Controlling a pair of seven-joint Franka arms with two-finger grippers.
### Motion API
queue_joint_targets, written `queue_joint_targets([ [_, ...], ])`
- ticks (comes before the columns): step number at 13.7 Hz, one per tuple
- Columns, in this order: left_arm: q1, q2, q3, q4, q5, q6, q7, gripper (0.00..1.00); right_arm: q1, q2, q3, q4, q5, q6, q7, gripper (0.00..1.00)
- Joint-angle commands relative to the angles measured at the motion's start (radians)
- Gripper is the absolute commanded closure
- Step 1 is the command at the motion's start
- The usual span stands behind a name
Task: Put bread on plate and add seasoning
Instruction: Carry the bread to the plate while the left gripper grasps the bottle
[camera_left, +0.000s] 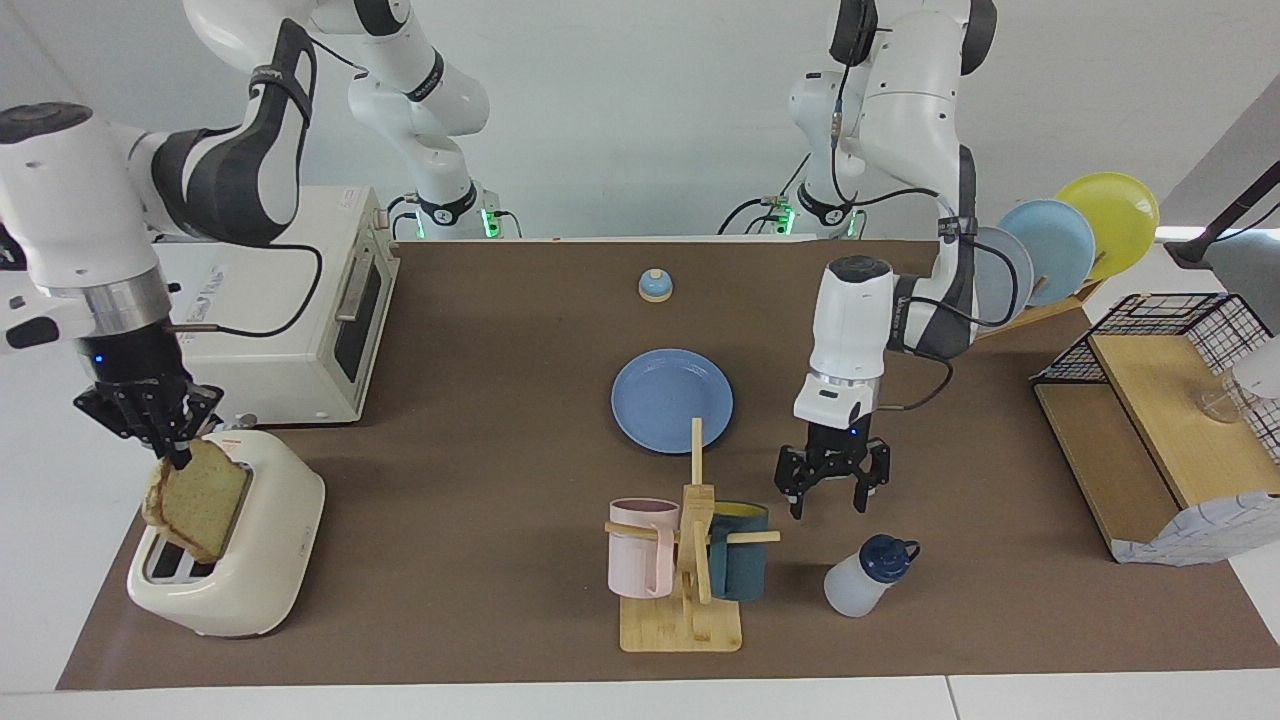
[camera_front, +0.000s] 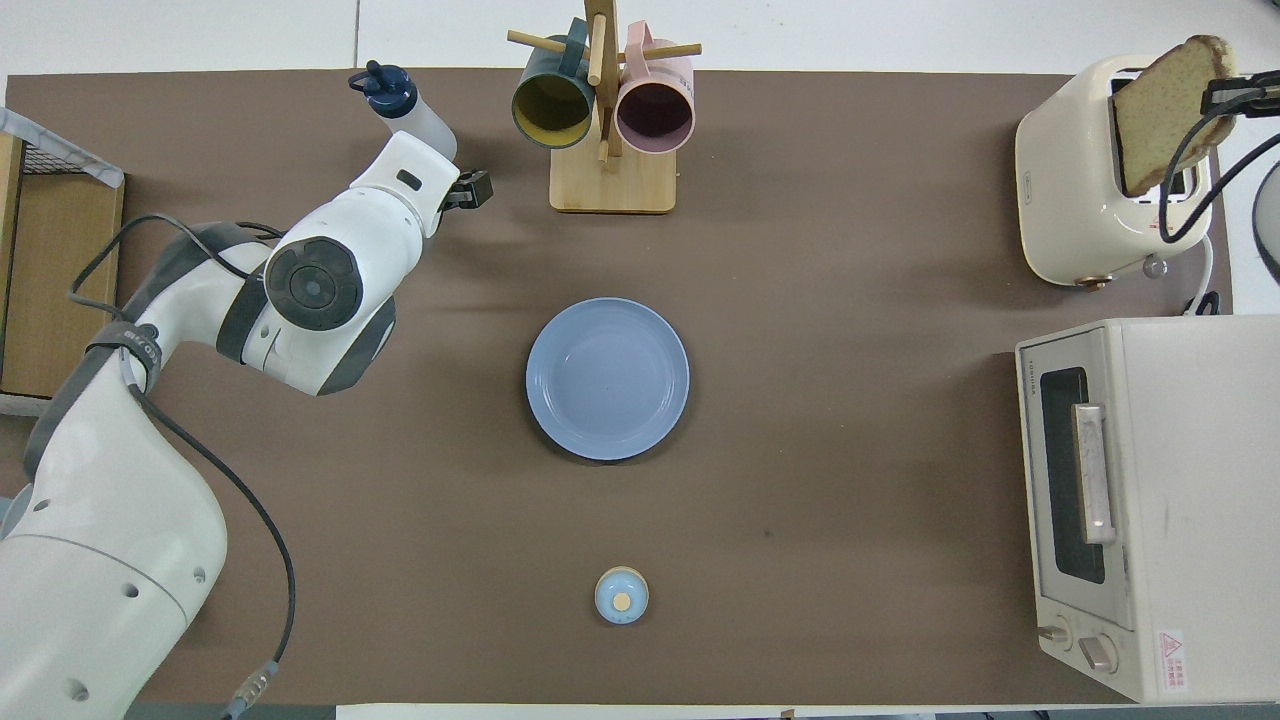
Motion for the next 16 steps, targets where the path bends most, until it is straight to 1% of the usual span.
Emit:
queue_joint_targets([
  [1,-0.010,0.091,0.034,0.111,0.029,0.028,-0.033,0.00,0.038,-0.080,0.047,0.069,0.009,-0.189,-0.057,1.00],
  [2,-0.004,0.094,0.034,0.119,0.028,0.028,-0.033,0.00,0.072,-0.118,0.069,0.070,0.002,-0.238,-0.050,1.00],
  [3,0.000,0.096,0.034,0.125,0.028,0.028,-0.033,0.00,0.109,-0.137,0.072,0.069,0.003,-0.275,-0.046,1.00],
  [5,0.002,0.114,0.034,0.152,0.028,0.032,-0.032,0.00,0.159,-0.149,0.075,0.057,0.014,-0.317,0.014,1.00],
  [6,0.002,0.127,0.034,0.171,0.028,0.032,-0.033,0.00,0.178,-0.160,0.075,0.047,0.019,-0.338,0.091,1.00],
  [8,0.023,0.133,0.034,0.186,0.031,0.032,-0.029,0.00,0.236,-0.197,0.081,-0.024,0.043,-0.332,0.288,1.00],
  [9,0.025,0.142,0.034,0.195,0.031,0.032,-0.029,0.00,0.299,-0.209,0.083,-0.063,0.068,-0.291,0.352,1.00],
  [10,0.025,0.151,0.035,0.201,0.032,0.031,-0.026,0.00,0.352,-0.238,0.083,-0.133,0.074,-0.239,0.405,1.00],
  [11,0.025,0.159,0.035,0.215,0.032,0.031,-0.026,0.00,0.385,-0.264,0.083,-0.205,0.095,-0.184,0.461,1.00],
  [12,0.026,0.166,0.035,0.229,0.035,0.028,-0.023,0.00,0.431,-0.295,0.085,-0.291,0.156,-0.104,0.539,1.00],
  [13,0.026,0.170,0.034,0.240,0.035,0.023,-0.023,0.00,0.469,-0.312,0.085,-0.349,0.193,-0.032,0.619,1.00],
  [16,0.026,0.173,0.034,0.240,0.038,0.023,-0.021,0.00,0.607,-0.294,0.085,-0.408,0.201,0.066,0.790,1.00],
])
